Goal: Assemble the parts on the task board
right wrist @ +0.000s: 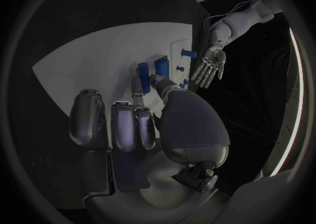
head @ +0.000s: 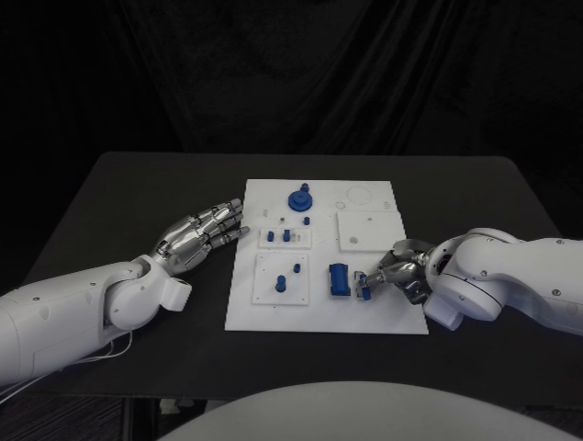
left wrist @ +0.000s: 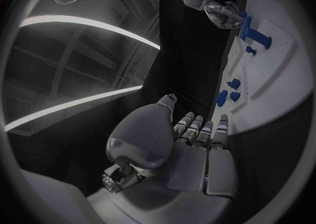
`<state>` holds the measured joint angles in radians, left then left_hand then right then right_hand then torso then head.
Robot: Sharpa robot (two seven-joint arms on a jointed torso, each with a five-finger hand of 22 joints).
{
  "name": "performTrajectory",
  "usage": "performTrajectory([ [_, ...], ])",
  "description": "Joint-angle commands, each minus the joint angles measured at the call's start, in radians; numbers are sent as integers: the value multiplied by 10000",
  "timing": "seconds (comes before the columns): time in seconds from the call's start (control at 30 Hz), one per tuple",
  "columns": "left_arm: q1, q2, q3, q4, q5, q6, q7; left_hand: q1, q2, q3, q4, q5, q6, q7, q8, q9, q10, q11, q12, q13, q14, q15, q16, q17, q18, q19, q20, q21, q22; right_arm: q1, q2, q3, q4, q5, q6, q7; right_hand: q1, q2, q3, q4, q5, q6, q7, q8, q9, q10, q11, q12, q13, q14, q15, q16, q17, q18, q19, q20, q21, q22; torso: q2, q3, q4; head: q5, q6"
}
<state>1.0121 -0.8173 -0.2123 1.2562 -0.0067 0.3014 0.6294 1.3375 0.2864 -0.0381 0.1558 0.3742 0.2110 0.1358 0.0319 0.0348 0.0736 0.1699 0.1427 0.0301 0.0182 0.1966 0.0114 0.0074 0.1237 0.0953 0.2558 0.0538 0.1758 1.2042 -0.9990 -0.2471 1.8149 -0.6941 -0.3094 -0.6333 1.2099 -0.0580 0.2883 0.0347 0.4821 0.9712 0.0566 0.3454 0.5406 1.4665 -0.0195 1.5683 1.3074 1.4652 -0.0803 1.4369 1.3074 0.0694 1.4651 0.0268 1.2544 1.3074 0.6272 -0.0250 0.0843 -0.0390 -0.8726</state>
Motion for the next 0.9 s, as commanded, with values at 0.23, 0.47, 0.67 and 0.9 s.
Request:
performTrajectory([
  [0.23,-33,22,10,9,53,145,94,-106,4,49,-9,46,16,155,57,11,-1,65,17,9,36,27,36,11,124,-8,88,41,-8,-28,-3,1,26,-280,-131,-52,-5,89,9,37,32,4,-29,13,28,1043,-10,25,2633,587,-25,-5,318,-36,-70,10,-29,1761,-6,2,-7,26,0],
  [0.47,-50,22,10,2,53,149,83,-106,4,49,-9,46,16,155,57,11,-1,65,17,9,36,27,36,11,124,-8,88,41,-8,-28,18,1,-8,-635,-213,-120,-40,68,-17,71,19,24,-26,26,36,1043,-9,25,2633,592,-27,5,334,-40,-61,10,-4,1768,-4,2,-13,34,0],
  [0.67,-64,27,10,1,53,158,75,-117,11,60,-15,47,8,170,55,10,-9,51,10,6,32,24,34,10,128,-13,89,39,-18,-28,63,2,-31,-692,-301,-84,-126,69,-52,169,2,37,-28,33,40,1043,-10,25,2633,594,-27,4,333,-38,-62,12,-8,1767,-3,-2,-7,35,0],
  [0.9,-75,24,10,2,53,158,60,-119,12,60,-14,46,13,172,56,11,-9,48,12,7,29,24,33,9,128,-15,89,38,-22,-28,94,2,-52,-708,-261,-118,-184,53,-86,239,-71,38,-32,33,41,1043,-13,25,2633,595,-28,2,331,-36,-66,14,-19,1764,-1,-2,-8,41,0],
])
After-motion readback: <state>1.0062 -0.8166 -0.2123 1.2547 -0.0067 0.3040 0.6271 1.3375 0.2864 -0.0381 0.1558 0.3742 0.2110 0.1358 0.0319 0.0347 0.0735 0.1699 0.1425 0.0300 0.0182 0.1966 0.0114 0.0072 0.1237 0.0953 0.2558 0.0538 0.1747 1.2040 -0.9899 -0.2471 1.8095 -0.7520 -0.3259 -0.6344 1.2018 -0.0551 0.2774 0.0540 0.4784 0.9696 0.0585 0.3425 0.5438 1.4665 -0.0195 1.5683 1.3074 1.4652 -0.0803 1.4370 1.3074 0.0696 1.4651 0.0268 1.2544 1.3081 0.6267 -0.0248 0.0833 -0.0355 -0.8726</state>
